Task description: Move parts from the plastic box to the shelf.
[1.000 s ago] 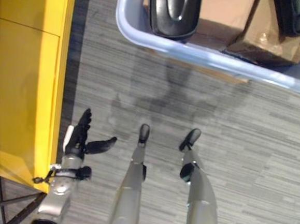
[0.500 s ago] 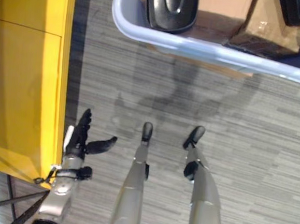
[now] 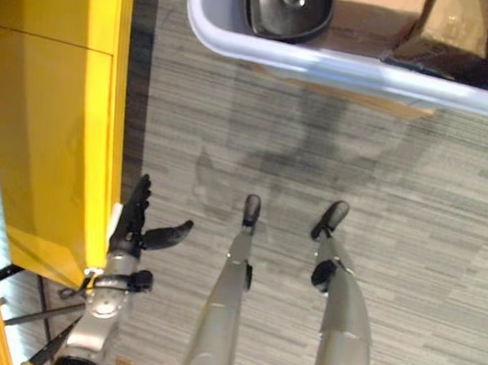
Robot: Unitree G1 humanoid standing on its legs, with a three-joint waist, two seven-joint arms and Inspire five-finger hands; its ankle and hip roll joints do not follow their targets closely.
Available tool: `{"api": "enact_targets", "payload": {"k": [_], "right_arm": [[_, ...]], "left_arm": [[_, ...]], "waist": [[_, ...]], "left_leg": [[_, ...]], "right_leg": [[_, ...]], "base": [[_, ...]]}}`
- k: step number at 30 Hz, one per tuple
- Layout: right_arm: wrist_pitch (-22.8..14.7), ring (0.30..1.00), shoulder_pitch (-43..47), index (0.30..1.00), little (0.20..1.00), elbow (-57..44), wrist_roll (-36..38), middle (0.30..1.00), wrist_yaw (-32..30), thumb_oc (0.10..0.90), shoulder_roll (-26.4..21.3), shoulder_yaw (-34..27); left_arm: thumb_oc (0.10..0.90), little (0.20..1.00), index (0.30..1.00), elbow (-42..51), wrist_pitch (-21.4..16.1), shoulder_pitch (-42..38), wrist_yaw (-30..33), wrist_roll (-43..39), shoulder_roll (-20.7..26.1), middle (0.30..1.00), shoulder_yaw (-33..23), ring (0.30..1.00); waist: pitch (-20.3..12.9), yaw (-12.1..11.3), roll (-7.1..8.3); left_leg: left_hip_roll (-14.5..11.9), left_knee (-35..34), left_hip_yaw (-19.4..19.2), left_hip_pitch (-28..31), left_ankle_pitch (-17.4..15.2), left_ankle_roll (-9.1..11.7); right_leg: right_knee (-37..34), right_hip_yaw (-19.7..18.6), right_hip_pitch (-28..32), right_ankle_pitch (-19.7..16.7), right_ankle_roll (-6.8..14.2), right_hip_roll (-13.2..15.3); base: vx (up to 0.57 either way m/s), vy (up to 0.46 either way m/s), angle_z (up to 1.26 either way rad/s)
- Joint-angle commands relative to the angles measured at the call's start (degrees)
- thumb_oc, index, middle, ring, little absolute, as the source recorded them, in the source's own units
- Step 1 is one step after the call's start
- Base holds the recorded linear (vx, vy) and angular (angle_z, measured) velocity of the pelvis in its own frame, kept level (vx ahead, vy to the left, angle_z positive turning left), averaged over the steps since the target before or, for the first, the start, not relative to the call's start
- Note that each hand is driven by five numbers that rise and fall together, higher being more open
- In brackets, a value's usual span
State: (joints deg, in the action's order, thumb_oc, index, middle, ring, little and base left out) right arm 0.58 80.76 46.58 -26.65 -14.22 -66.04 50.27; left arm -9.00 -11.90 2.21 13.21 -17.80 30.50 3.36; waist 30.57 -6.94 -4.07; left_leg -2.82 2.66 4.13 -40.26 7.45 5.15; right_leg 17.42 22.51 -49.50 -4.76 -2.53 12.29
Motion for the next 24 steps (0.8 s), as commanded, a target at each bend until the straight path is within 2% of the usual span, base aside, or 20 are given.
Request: {"api": "enact_targets", "payload": {"k": [1, 2, 14, 24], "right_arm": [[0.4, 0.300, 1.9, 0.300, 0.300, -3.1, 2.0, 0.300, -3.4, 0.400, -3.0, -0.5], [0.2, 0.300, 0.2, 0.300, 0.300, -4.3, 3.0, 0.300, -3.5, 0.400, -2.8, -2.3], [0.1, 0.300, -7.1, 0.300, 0.300, -8.7, 2.1, 0.300, -2.7, 0.400, -1.9, -7.6], [-0.5, 0.300, -13.6, 0.300, 0.300, -12.3, 1.6, 0.300, -1.4, 0.400, -1.1, -12.5]], "left_arm": [[0.900, 1.000, 1.000, 3.3, -3.4, 2.3, 2.3, -2.1, 1.6, 1.000, -1.0, 1.000], [0.900, 1.000, 1.000, 3.5, -3.4, 2.5, 2.3, -2.2, 1.6, 1.000, -1.2, 1.000], [0.900, 1.000, 1.000, 3.7, -3.2, 2.5, 2.1, -2.0, 1.7, 1.000, -1.9, 1.000], [0.900, 1.000, 1.000, 3.3, -2.4, 2.2, 0.7, -1.7, 2.0, 1.000, -2.2, 1.000]], "waist": [[-0.8, 0.2, 0.70], [-0.8, 0.4, 0.79], [-0.8, 0.5, 2.04], [-0.8, 1.1, 3.72]], "left_leg": [[-4.7, 1.9, 0.2, 12.3, -4.3, 1.5], [-4.7, 1.7, 0.3, 12.5, -4.4, 1.5], [-4.6, 1.4, 0.5, 14.3, -4.7, 1.4], [-3.7, 1.8, 0.3, 18.1, -5.3, 1.2]], "right_leg": [[3.2, -3.2, 0.5, 1.9, 10.4, 1.7], [3.3, -3.1, 0.6, 1.8, 10.5, 1.8], [2.3, -2.6, 3.0, 1.4, 10.6, 1.4], [-0.5, -2.6, 8.6, -0.3, 10.8, 1.0]], "base": [[0.00, 0.000, 0.00], [0.00, 0.000, 0.00], [0.00, 0.005, 0.02], [-0.02, 0.015, 0.02]]}}
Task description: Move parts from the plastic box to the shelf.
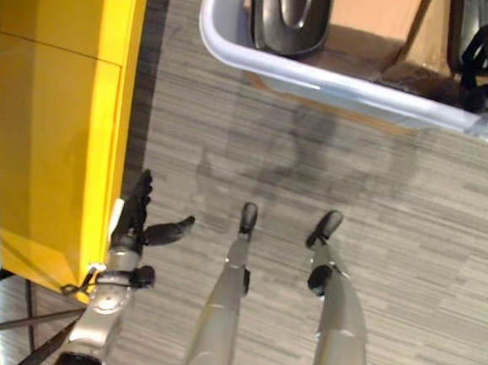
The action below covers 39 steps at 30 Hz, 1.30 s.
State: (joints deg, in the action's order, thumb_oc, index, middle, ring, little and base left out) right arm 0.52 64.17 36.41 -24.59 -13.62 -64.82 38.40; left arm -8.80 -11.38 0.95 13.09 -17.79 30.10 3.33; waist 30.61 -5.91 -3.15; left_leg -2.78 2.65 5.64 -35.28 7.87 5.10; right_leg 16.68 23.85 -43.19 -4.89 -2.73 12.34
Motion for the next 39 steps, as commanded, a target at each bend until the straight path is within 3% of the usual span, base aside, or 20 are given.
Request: {"api": "enact_targets", "payload": {"k": [1, 13, 18, 21, 26, 33, 36, 39], "right_arm": [[-0.6, 0.300, 2.6, 0.300, 0.300, -3.1, -0.3, 0.300, -2.0, 0.400, -2.5, -1.2], [-3.8, 0.300, -9.2, 0.300, 0.300, -21.9, 0.0, 0.300, -2.4, 0.400, -7.4, -16.6], [-6.2, 0.300, -22.3, 0.300, 0.300, -30.9, -0.1, 0.300, -0.5, 0.400, -8.3, -27.8], [-7.3, 0.300, -29.1, 0.300, 0.300, -34.0, 0.1, 0.300, 0.9, 0.400, -7.3, -32.4], [-8.9, 0.300, -29.9, 0.300, 0.300, -37.5, 1.9, 0.300, 3.5, 0.400, -4.1, -30.8], [-10.1, 0.300, -23.4, 0.300, 0.300, -38.3, 3.1, 0.300, 4.5, 0.400, -3.1, -24.8], [-10.3, 0.300, -23.2, 0.300, 0.300, -39.0, 3.7, 0.300, 2.8, 0.400, -4.5, -26.4], [-10.2, 0.300, -25.1, 0.300, 0.300, -40.2, 2.7, 0.300, 2.2, 0.400, -5.1, -28.0]], "left_arm": [[0.900, 1.000, 1.000, 3.1, -2.8, 3.7, 0.7, -1.6, 2.4, 1.000, -2.2, 1.000], [0.900, 1.000, 1.000, 3.2, -1.2, 4.9, -1.7, -0.1, 3.0, 1.000, -4.7, 1.000], [0.900, 1.000, 1.000, 2.8, -0.2, 6.5, -3.5, 0.8, 2.4, 1.000, -5.8, 1.000], [0.900, 1.000, 1.000, 2.3, 0.2, 6.7, -4.0, 1.1, 1.9, 1.000, -6.0, 1.000], [0.900, 1.000, 1.000, 2.4, 0.8, 7.0, -5.5, 3.2, 2.7, 1.000, -5.9, 1.000], [0.900, 1.000, 1.000, 2.0, 0.5, 8.6, -4.9, 3.3, 2.0, 1.000, -7.3, 1.000], [0.900, 1.000, 1.000, 2.4, 0.8, 8.5, -5.4, 4.6, 1.7, 1.000, -6.5, 1.000], [0.900, 1.000, 1.000, 2.0, 0.9, 8.9, -5.7, 5.0, 1.4, 1.000, -6.4, 1.000]], "waist": [[-0.8, 0.1, 2.85], [-1.6, 1.9, 5.58], [-5.2, 3.1, 6.83], [-7.2, 3.3, 7.26], [-11.0, 3.2, 7.50], [-12.4, 1.5, 7.13], [-11.8, 1.4, 5.44], [-11.7, 1.7, 4.32]], "left_leg": [[-3.9, 1.9, -1.3, 14.0, -6.2, 1.2], [-2.2, 2.6, -2.2, 22.0, -8.8, -0.1], [-1.3, 2.8, -2.4, 26.5, -11.7, -1.5], [-1.1, 1.8, -2.1, 28.4, -11.6, -1.7], [-1.4, 1.9, -2.4, 30.8, -11.8, -1.5], [-3.6, 1.7, -2.1, 32.2, -9.7, -0.3], [-5.9, 1.5, -1.8, 29.4, -5.8, 0.8], [-6.2, 2.9, -3.4, 27.2, -4.9, 0.5]], "right_leg": [[0.1, -3.9, 3.3, 0.1, 11.1, 0.7], [-3.6, -4.1, 13.8, -1.4, 11.6, 0.0], [-4.4, -4.8, 18.9, -1.4, 12.0, 0.3], [-5.7, -4.5, 21.6, -1.5, 12.1, 0.0], [-9.5, -4.6, 25.9, -2.1, 11.7, -1.2], [-8.3, -3.7, 26.7, -0.4, 10.9, -2.3], [-8.1, -0.1, 27.5, 1.0, 10.4, -1.4], [-8.1, 1.9, 27.9, 0.8, 10.2, 0.2]], "base": [[0.00, 0.000, 0.00], [-0.02, 0.033, -0.06], [0.00, 0.076, -0.05], [-0.01, 0.020, 0.04], [-0.01, -0.048, 0.02], [-0.01, -0.083, -0.06], [-0.07, -0.116, 0.32], [-0.06, 0.025, 0.85]]}}
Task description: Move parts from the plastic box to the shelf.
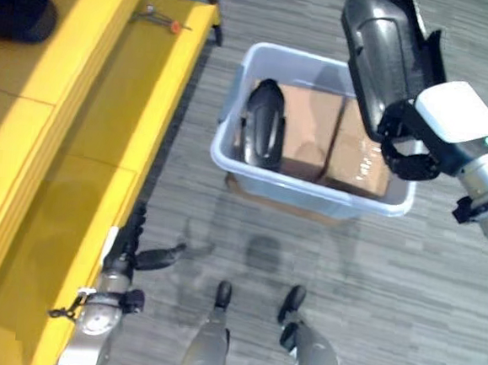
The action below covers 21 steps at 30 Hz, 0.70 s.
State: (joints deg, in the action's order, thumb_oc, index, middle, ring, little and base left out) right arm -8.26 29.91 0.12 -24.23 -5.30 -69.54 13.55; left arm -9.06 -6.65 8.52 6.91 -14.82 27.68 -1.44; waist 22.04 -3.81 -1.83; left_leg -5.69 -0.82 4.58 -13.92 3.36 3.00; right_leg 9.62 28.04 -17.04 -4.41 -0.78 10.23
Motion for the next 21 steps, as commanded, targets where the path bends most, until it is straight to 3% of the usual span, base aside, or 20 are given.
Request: {"api": "enact_targets", "payload": {"k": [1, 4, 5, 6, 7, 10, 16, 21], "right_arm": [[-1.4, 0.300, 7.7, 0.300, 0.300, -4.5, 2.0, 0.300, -6.2, 0.400, -0.6, -4.3], [-0.3, 0.300, 0.6, 0.300, 0.300, -4.6, 0.3, 0.300, -7.7, 0.400, -0.3, -8.5], [0.2, 0.300, -2.2, 0.300, 0.300, -4.7, -0.3, 0.300, -8.2, 0.400, 0.3, -10.5], [0.3, 0.300, -3.7, 0.300, 0.300, -5.2, -0.5, 0.300, -8.2, 0.400, 0.4, -11.8], [0.9, 0.300, -6.4, 0.300, 0.300, -5.4, -1.7, 0.300, -8.2, 0.400, 1.0, -13.7], [1.5, 0.300, -12.5, 0.300, 0.300, -7.3, -2.5, 0.300, -6.6, 0.400, 3.7, -18.6], [1.6, 0.300, -17.5, 0.300, 0.300, -7.4, -2.8, 0.300, -5.0, 0.400, 7.9, -22.1], [1.6, 0.300, -18.6, 0.300, 0.300, -7.0, -3.2, 0.300, -3.6, 0.400, 9.7, -21.8]], "left_arm": [[0.900, 1.000, 1.000, 1.8, -3.7, 1.0, 0.3, 1.6, 3.4, 1.000, -1.6, 1.000], [0.900, 1.000, 1.000, 0.9, -3.4, -0.5, 0.2, 1.1, 2.3, 1.000, -1.6, 1.000], [0.900, 1.000, 1.000, 1.0, -3.4, -0.8, -0.1, 1.0, 2.2, 1.000, -1.0, 1.000], [0.900, 1.000, 1.000, 1.0, -3.4, -0.8, -0.1, 1.0, 2.5, 1.000, -0.6, 1.000], [0.900, 1.000, 1.000, 1.7, -3.5, -1.3, -0.3, 1.2, 2.7, 1.000, -0.5, 1.000], [0.900, 1.000, 1.000, 1.7, -3.2, -1.5, -0.6, 2.6, 2.8, 1.000, -0.5, 1.000], [0.900, 1.000, 1.000, 1.1, -2.8, -0.9, -0.3, 5.9, 4.0, 1.000, -3.7, 1.000], [0.900, 1.000, 1.000, -0.3, -2.6, 0.0, -0.3, 7.3, 3.3, 1.000, -5.2, 1.000]], "waist": [[-3.3, 0.5, 2.75], [-5.0, 5.1, 1.29], [-5.5, 5.9, 0.70], [-5.5, 5.5, 0.64], [-6.5, 6.6, -0.34], [-8.0, 6.0, 0.15], [-9.6, 3.7, 3.66], [-11.2, 2.3, 5.54]], "left_leg": [[-4.6, 6.9, -6.3, 5.5, 0.3, 2.6], [-12.4, 7.5, -24.9, 8.7, 3.2, 5.8], [-14.0, 7.5, -28.3, 9.8, 4.3, 6.9], [-14.1, 7.3, -28.3, 10.0, 4.5, 7.1], [-14.4, 5.4, -30.3, 11.1, 4.2, 7.7], [-11.1, 2.5, -28.8, 11.4, 0.9, 5.7], [-6.8, 2.5, -27.0, 12.2, -2.1, 3.3], [-5.4, 3.1, -25.9, 12.1, -3.4, 2.5]], "right_leg": [[-1.3, -0.9, 2.2, 0.0, 8.2, 3.7], [-2.7, 4.8, 4.1, -1.0, 10.2, 8.3], [-3.3, 6.3, 4.9, -1.6, 10.6, 9.2], [-3.6, 6.5, 5.2, -1.7, 10.7, 8.9], [-3.3, 7.5, 5.7, -2.9, 11.7, 10.0], [-3.0, 7.6, 7.3, -5.7, 13.9, 13.0], [-4.9, 11.1, 12.8, -8.7, 15.3, 16.6], [-6.2, 12.8, 15.4, -11.2, 15.8, 17.0]], "base": [[-0.07, 0.092, 0.66], [-0.04, 0.172, 1.30], [-0.06, 0.140, 1.76], [-0.03, 0.211, 1.52], [-0.01, 0.216, 1.04], [-0.01, 0.246, 0.67], [0.01, 0.162, 0.42], [0.04, 0.120, 0.28]]}}
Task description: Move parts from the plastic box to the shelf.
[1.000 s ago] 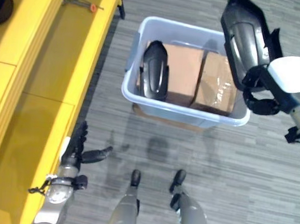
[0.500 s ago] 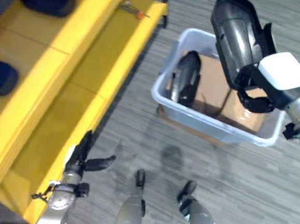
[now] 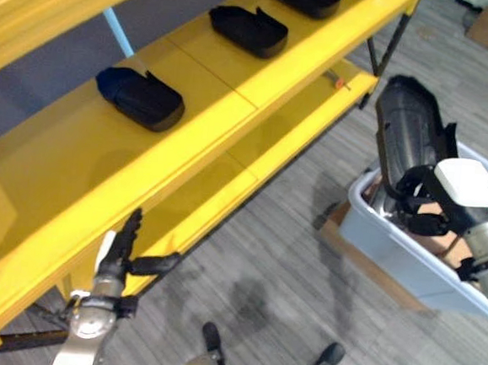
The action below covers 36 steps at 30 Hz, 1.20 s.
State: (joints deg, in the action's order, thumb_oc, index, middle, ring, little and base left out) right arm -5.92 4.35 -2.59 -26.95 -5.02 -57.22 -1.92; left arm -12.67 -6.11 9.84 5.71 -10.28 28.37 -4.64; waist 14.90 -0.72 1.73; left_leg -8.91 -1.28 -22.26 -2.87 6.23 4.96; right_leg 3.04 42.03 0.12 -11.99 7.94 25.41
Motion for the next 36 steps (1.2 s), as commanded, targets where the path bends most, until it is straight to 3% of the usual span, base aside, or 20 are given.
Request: {"api": "enact_targets", "payload": {"k": [1, 9, 13, 15, 18, 19, 20, 21, 22, 24, 25, 27, 32, 36], "right_arm": [[-0.6, 0.300, 7.1, 0.300, 0.300, -4.0, -0.7, 0.300, -3.5, 0.400, -2.1, -6.1], [-0.3, 0.300, 9.1, 0.300, 0.300, -3.5, -1.4, 0.300, -2.6, 0.400, 0.5, -3.8], [-0.1, 0.300, 10.3, 0.300, 0.300, -3.1, -1.9, 0.300, -3.1, 0.400, 1.0, -3.1], [0.4, 0.300, 11.1, 0.300, 0.300, -3.0, -2.5, 0.300, -3.5, 0.400, 2.0, -2.8], [0.7, 0.300, 10.7, 0.300, 0.300, -2.8, -3.0, 0.300, -3.5, 0.400, 3.0, -2.6], [0.6, 0.300, 9.9, 0.300, 0.300, -2.3, -2.6, 0.300, -3.1, 0.400, 3.6, -2.2], [0.5, 0.300, 7.9, 0.300, 0.300, -2.6, -2.4, 0.300, -2.9, 0.400, 3.9, -2.8], [-0.5, 0.300, 2.7, 0.300, 0.300, -3.5, -1.1, 0.300, -2.3, 0.400, 4.2, -5.2], [-0.6, 0.300, 2.4, 0.300, 0.300, -3.6, -1.1, 0.300, -2.3, 0.400, 4.1, -5.5], [-1.6, 0.300, -1.4, 0.300, 0.300, -4.2, 0.7, 0.300, -2.2, 0.400, 4.2, -8.1], [-1.6, 0.300, -1.7, 0.300, 0.300, -4.4, 0.7, 0.300, -2.1, 0.400, 4.2, -8.5], [-2.7, 0.300, -6.5, 0.300, 0.300, -5.1, 3.2, 0.300, -3.1, 0.400, 5.4, -13.4], [-3.6, 0.300, -10.6, 0.300, 0.300, -6.4, 3.9, 0.300, -3.1, 0.400, 7.1, -17.7], [-4.3, 0.300, -11.1, 0.300, 0.300, -6.6, 5.0, 0.300, -3.1, 0.400, 7.3, -18.6]], "left_arm": [[0.900, 1.000, 1.000, 3.3, -3.2, -1.0, 0.7, 2.9, 2.3, 1.000, -2.4, 1.000], [0.900, 1.000, 1.000, 2.5, -2.8, 0.6, 1.6, 4.1, 2.9, 1.000, -5.2, 1.000], [0.900, 1.000, 1.000, 2.3, -2.9, 0.5, 2.2, 3.7, 3.1, 1.000, -6.1, 1.000], [0.900, 1.000, 1.000, 2.4, -2.8, 0.4, 2.5, 3.6, 3.2, 1.000, -6.2, 1.000], [0.900, 1.000, 1.000, 3.1, -2.8, 0.6, 2.6, 3.9, 3.1, 1.000, -5.9, 1.000], [0.900, 1.000, 1.000, 3.8, -3.0, -0.3, 2.6, 3.9, 3.4, 1.000, -4.6, 1.000], [0.900, 1.000, 1.000, 4.0, -3.2, -1.0, 2.8, 3.8, 3.4, 1.000, -3.9, 1.000], [0.900, 1.000, 1.000, 3.7, -3.7, -3.9, 2.8, 3.7, 3.6, 1.000, -1.5, 1.000], [0.900, 1.000, 1.000, 3.6, -3.7, -4.1, 2.8, 3.7, 3.6, 1.000, -1.4, 1.000], [0.900, 1.000, 1.000, 3.4, -4.2, -6.5, 2.4, 4.3, 3.9, 1.000, 0.6, 1.000], [0.900, 1.000, 1.000, 3.3, -4.2, -6.7, 2.4, 4.3, 3.8, 1.000, 0.8, 1.000], [0.900, 1.000, 1.000, 2.0, -4.5, -9.6, 1.9, 4.5, 3.7, 1.000, 3.4, 1.000], [0.900, 1.000, 1.000, 1.7, -4.5, -7.9, 1.8, 4.8, 2.5, 1.000, 3.1, 1.000], [0.900, 1.000, 1.000, 2.2, -4.5, -5.2, 1.3, 4.1, 1.9, 1.000, 1.9, 1.000]], "waist": [[-4.6, -1.5, 2.50], [-5.4, -4.6, 4.88], [-4.7, -5.4, 5.31], [-3.9, -6.2, 5.40], [-3.5, -6.3, 5.29], [-3.5, -4.9, 4.91], [-3.8, -2.9, 4.30], [-3.4, 2.2, 3.56], [-3.5, 2.0, 3.55], [-2.8, 5.9, 3.21], [-2.8, 5.7, 3.20], [-2.0, 8.6, 4.04], [-3.5, 8.8, 4.79], [-4.6, 8.3, 4.08]], "left_leg": [[-1.6, 3.6, 1.3, 0.9, -6.6, 0.2], [1.1, 6.3, 3.9, -0.2, -9.7, -1.8], [1.8, 9.9, 4.9, -2.4, -11.6, -2.4], [3.0, 12.4, 6.2, -3.8, -13.3, -3.7], [4.3, 12.2, 7.2, -3.6, -14.1, -4.8], [5.3, 9.8, 8.8, -2.8, -13.6, -5.7], [6.4, 6.0, 9.9, -0.8, -12.5, -6.4], [7.7, 2.7, 13.6, 1.0, -10.0, -7.5], [7.6, 2.6, 13.5, 0.8, -9.7, -7.4], [8.2, 3.4, 16.9, 1.5, -10.5, -7.3], [8.2, 3.5, 16.9, 1.2, -10.4, -7.3], [9.9, 5.1, 20.5, 2.0, -12.1, -6.7], [10.5, 4.3, 22.3, 3.7, -11.9, -6.2], [9.7, 3.2, 22.6, 4.4, -11.1, -5.4]], "right_leg": [[0.1, -0.7, -1.0, -4.1, 7.1, 1.8], [0.5, 1.2, 1.8, -7.1, 7.1, 3.4], [1.0, 1.7, 2.4, -8.6, 7.1, 4.7], [2.3, 1.8, 2.8, -9.8, 7.1, 6.0], [4.2, -0.1, 2.7, -11.0, 7.1, 6.9], [6.3, -6.6, 0.7, -11.0, 7.1, 5.6], [8.9, -16.2, -3.7, -9.0, 7.1, 3.0], [11.0, -32.0, -9.9, -1.4, 3.7, -6.9], [11.2, -32.1, -10.2, -1.4, 3.5, -6.9], [8.6, -43.0, -13.3, 1.5, 2.6, -12.1], [8.6, -43.0, -13.4, 1.3, 2.5, -12.1], [2.0, -47.9, -15.4, 2.2, 3.2, -13.9], [1.4, -43.8, -12.0, 1.8, 3.9, -13.0], [0.7, -42.1, -10.7, 3.1, 3.6, -13.9]], "base": [[0.04, 0.103, 0.18], [0.05, 0.121, 0.17], [0.01, 0.134, 0.14], [0.03, 0.285, 0.39], [0.07, 0.276, 0.33], [0.17, 0.342, 0.57], [0.26, 0.481, 1.16], [0.18, 0.317, 1.09], [0.15, 0.138, 1.25], [0.12, -0.029, 1.29], [0.11, -0.031, 0.94], [0.22, -0.098, 0.82], [0.15, -0.134, 1.02], [0.10, -0.162, -0.12]]}}
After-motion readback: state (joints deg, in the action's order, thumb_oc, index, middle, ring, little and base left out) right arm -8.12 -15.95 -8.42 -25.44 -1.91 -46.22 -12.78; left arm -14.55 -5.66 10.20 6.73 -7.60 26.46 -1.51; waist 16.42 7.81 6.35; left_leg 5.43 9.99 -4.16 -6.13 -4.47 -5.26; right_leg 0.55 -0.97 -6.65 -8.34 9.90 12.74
